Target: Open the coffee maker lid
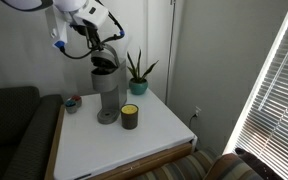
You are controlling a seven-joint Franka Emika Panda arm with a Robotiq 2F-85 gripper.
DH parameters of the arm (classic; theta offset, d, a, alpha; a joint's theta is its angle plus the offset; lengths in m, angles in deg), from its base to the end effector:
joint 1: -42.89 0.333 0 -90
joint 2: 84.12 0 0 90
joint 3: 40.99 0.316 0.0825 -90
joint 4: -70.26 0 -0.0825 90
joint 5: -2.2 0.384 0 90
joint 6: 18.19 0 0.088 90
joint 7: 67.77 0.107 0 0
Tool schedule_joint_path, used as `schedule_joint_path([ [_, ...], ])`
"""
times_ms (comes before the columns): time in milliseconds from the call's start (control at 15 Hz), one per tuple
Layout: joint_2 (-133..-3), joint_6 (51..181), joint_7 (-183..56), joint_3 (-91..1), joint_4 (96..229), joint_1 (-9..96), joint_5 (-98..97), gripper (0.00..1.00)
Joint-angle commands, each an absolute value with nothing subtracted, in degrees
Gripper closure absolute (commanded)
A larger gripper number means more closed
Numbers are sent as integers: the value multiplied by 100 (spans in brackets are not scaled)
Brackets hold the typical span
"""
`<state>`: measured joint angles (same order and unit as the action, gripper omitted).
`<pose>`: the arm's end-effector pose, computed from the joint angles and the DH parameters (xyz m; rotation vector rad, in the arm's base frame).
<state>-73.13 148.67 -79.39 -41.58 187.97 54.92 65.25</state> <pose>0.6056 0.0670 0.3959 -2.3570 0.7302 -0.7503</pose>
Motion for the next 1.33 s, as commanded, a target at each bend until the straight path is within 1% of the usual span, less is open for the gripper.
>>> schedule_joint_path([
  [0,-7214,14777,-7924,-4150,18532,5524,6373,100],
  [1267,-6759,14709,-7695,-4209,17943,5606,5803,100],
])
